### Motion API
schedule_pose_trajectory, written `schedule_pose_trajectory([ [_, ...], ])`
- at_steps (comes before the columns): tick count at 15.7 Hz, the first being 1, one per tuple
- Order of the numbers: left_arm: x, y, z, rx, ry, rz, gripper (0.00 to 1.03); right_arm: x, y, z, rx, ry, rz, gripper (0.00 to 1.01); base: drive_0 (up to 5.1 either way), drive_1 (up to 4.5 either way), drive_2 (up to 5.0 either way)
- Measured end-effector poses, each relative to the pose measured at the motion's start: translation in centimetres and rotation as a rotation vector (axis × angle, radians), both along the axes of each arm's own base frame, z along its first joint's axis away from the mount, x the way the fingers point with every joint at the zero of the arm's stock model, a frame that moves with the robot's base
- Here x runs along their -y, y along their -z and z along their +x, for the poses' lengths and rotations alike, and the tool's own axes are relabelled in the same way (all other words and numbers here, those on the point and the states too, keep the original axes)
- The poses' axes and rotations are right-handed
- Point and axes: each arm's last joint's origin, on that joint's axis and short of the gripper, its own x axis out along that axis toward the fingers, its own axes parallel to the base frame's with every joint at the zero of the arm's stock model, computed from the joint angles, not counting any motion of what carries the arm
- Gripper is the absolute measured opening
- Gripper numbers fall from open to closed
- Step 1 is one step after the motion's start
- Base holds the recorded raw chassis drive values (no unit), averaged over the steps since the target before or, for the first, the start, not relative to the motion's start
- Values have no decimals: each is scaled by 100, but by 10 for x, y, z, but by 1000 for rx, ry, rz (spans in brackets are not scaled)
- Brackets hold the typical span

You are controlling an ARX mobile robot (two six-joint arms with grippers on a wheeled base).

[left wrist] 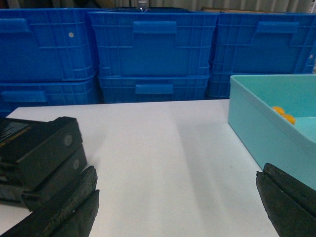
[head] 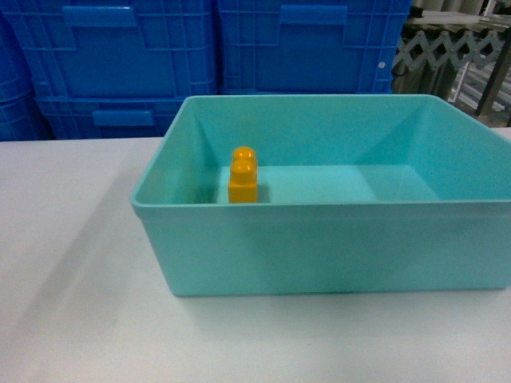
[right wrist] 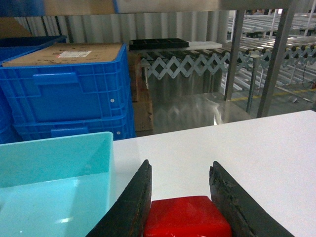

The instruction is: Pick red block from blue box to shelf

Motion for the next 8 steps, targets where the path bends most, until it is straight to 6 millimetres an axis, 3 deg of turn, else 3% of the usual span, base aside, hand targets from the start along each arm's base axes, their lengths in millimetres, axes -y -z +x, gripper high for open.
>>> schedule_pose_trajectory([
  [8, 0, 0, 0, 0, 0, 0, 98, 0, 0, 0, 0, 0, 0, 28, -158, -158, -158],
])
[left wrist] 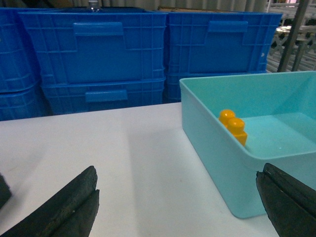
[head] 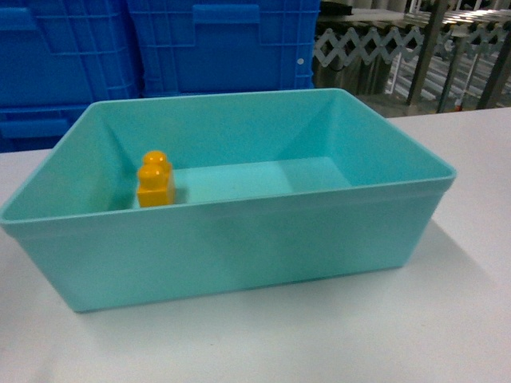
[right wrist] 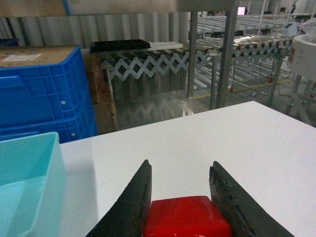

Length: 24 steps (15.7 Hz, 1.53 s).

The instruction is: Pick red block from blue box to shelf

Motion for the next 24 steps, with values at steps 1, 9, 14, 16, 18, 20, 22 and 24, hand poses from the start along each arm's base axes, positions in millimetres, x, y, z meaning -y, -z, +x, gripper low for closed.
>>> schedule_pose_trajectory([
  [1, 0, 0, 0, 0, 0, 0, 98, 0, 0, 0, 1, 0, 0, 28, -156, -156, -156],
  [9, 0, 0, 0, 0, 0, 0, 98, 0, 0, 0, 0, 0, 0, 28, -151, -151, -151],
  [14, 0, 0, 0, 0, 0, 0, 98, 0, 0, 0, 0, 0, 0, 28, -152, -152, -152],
  [16, 0, 0, 0, 0, 0, 0, 98, 0, 0, 0, 0, 0, 0, 28, -152, -152, -152],
  [18, 0, 0, 0, 0, 0, 0, 98, 0, 0, 0, 1, 0, 0, 28, -154, -154, -154],
  [20, 0, 0, 0, 0, 0, 0, 98, 0, 0, 0, 0, 0, 0, 28, -166, -166, -166],
  [22, 0, 0, 0, 0, 0, 0, 98, 0, 0, 0, 1, 0, 0, 28, -147, -147, -147],
  [24, 0, 0, 0, 0, 0, 0, 98, 0, 0, 0, 0, 0, 0, 28, -153, -153, -153],
])
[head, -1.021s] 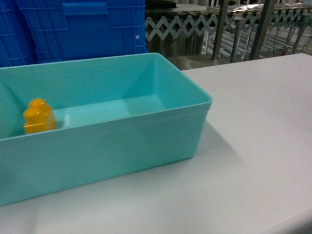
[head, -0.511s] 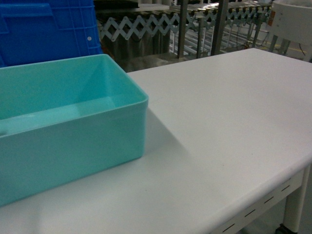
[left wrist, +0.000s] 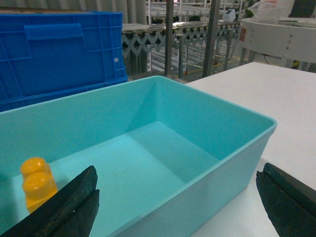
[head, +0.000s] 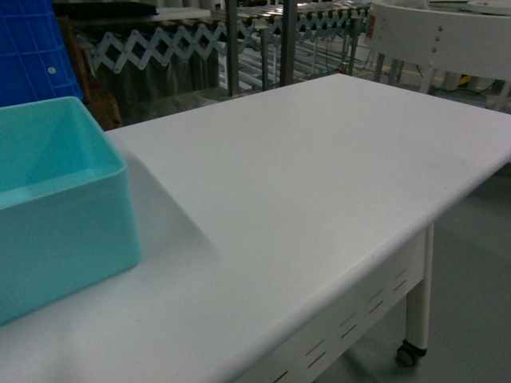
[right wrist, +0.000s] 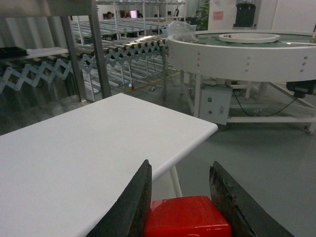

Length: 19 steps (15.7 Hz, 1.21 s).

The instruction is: Pick red block from blue box to shelf

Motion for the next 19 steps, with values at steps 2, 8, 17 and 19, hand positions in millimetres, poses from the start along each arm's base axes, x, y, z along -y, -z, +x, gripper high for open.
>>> schedule_pose_trajectory([
  [2, 0, 0, 0, 0, 0, 0, 98, 0, 0, 0, 0, 0, 0, 28, -148, -148, -148],
  [8, 0, 0, 0, 0, 0, 0, 98, 0, 0, 0, 0, 0, 0, 28, -158, -158, -158],
  [17, 0, 0, 0, 0, 0, 0, 98, 0, 0, 0, 0, 0, -2, 28, -154, -154, -154],
  [19, 0, 0, 0, 0, 0, 0, 98, 0, 0, 0, 0, 0, -2, 28, -148, -148, -148],
])
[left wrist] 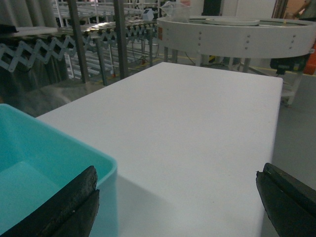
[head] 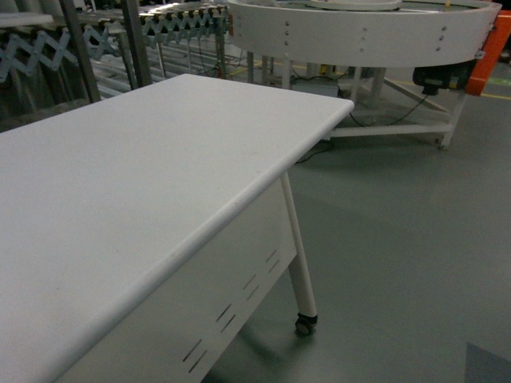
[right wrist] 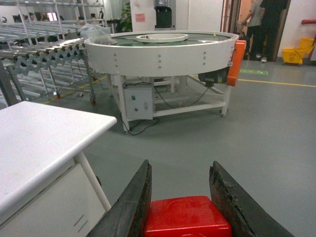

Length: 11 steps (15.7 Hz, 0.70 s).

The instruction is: Pick red block from blue box to shelf

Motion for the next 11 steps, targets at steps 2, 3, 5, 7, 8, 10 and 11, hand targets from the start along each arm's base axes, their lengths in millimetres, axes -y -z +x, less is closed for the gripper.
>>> schedule_pose_trajectory([
  [2, 0, 0, 0, 0, 0, 0, 98, 0, 0, 0, 0, 0, 0, 28, -150, -150, -150],
  [3, 0, 0, 0, 0, 0, 0, 98, 0, 0, 0, 0, 0, 0, 28, -150, -150, -150],
  [5, 0, 0, 0, 0, 0, 0, 98, 0, 0, 0, 0, 0, 0, 28, -150, -150, -150],
  [7, 0, 0, 0, 0, 0, 0, 98, 0, 0, 0, 0, 0, 0, 28, -163, -163, -163],
  [8, 0, 0, 0, 0, 0, 0, 98, 0, 0, 0, 0, 0, 0, 28, -163, -163, -163],
  [10, 0, 0, 0, 1, 0, 0, 98, 0, 0, 0, 0, 0, 0, 28, -146, 56, -348],
  [11, 0, 0, 0, 0, 1, 0, 98, 0, 0, 0, 1, 0, 0, 28, -166, 23, -355],
])
